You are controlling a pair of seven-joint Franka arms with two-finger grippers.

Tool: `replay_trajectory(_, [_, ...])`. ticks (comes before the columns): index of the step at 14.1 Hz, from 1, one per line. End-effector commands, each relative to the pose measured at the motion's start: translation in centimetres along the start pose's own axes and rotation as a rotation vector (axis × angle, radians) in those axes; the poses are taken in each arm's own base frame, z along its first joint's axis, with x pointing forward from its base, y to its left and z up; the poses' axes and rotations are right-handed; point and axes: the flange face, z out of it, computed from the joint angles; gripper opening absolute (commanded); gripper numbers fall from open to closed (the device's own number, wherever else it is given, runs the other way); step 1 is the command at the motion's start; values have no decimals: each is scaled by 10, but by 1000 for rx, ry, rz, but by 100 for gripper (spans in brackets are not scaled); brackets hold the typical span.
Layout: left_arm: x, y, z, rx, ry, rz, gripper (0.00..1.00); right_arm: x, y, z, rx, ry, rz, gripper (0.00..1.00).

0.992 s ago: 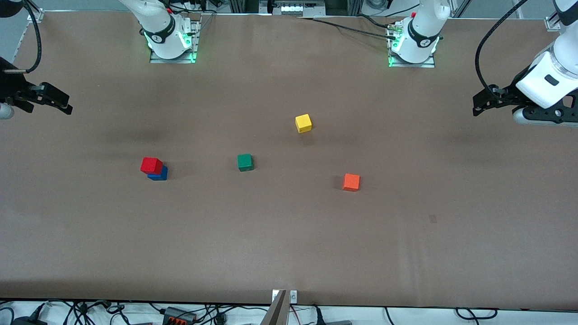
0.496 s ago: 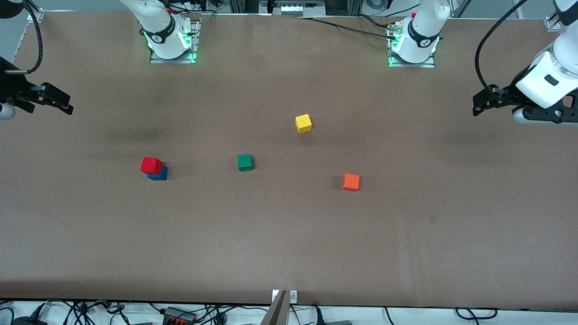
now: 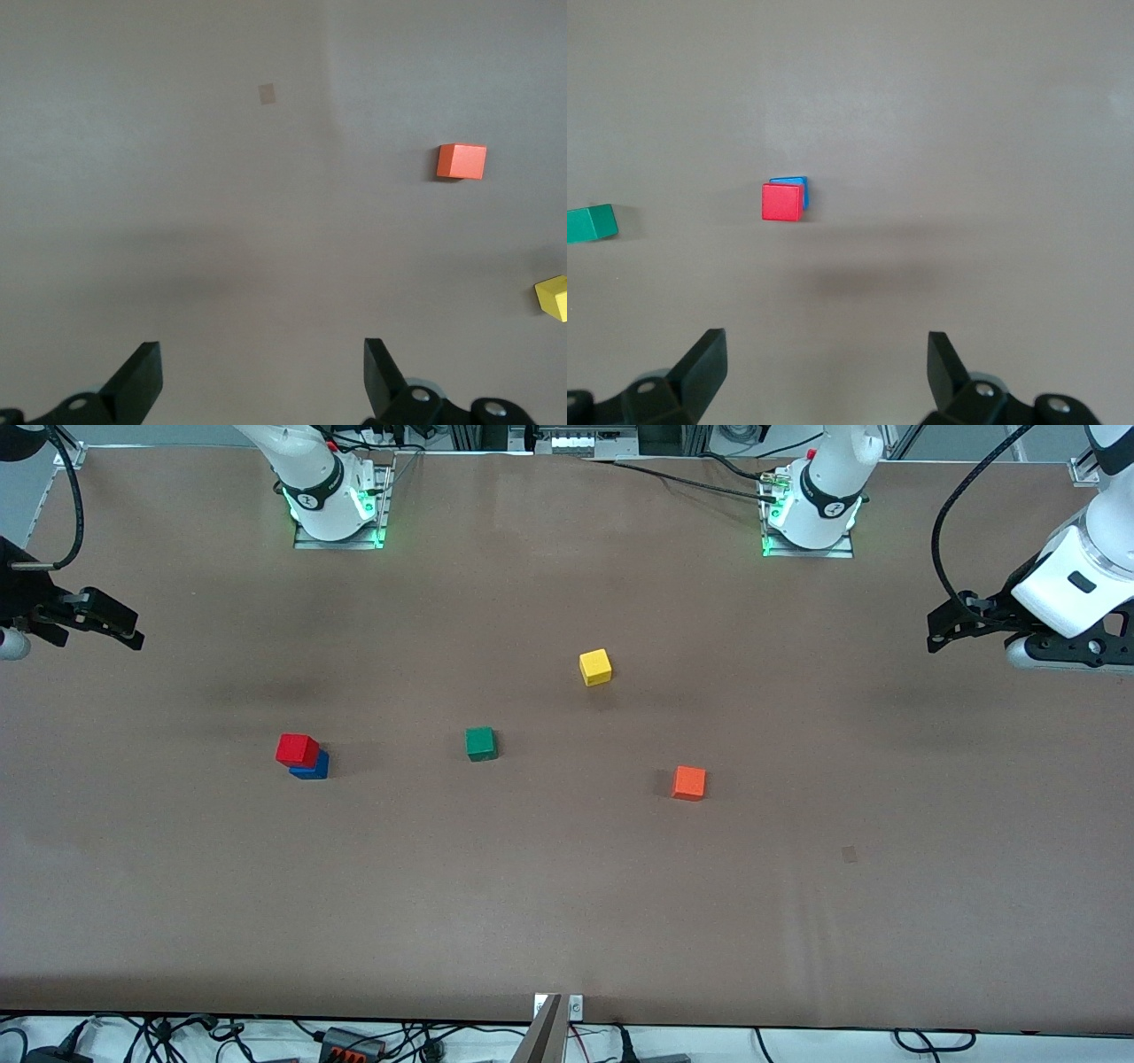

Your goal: Pass red block to right arm, stack on blue

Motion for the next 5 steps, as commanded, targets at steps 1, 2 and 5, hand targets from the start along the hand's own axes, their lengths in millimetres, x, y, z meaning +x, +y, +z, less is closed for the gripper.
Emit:
replay_trajectory(1, [-4, 1, -8, -15, -2, 20, 100, -8, 3, -3, -2, 5, -7, 100])
replay_trajectory(2, [-4, 1, -8, -15, -2, 20, 100, -8, 3, -2, -2, 3, -8, 100])
replay_trajectory(5, [-4, 1, -8, -15, -2, 20, 100, -8, 5, -2, -2, 1, -4, 100])
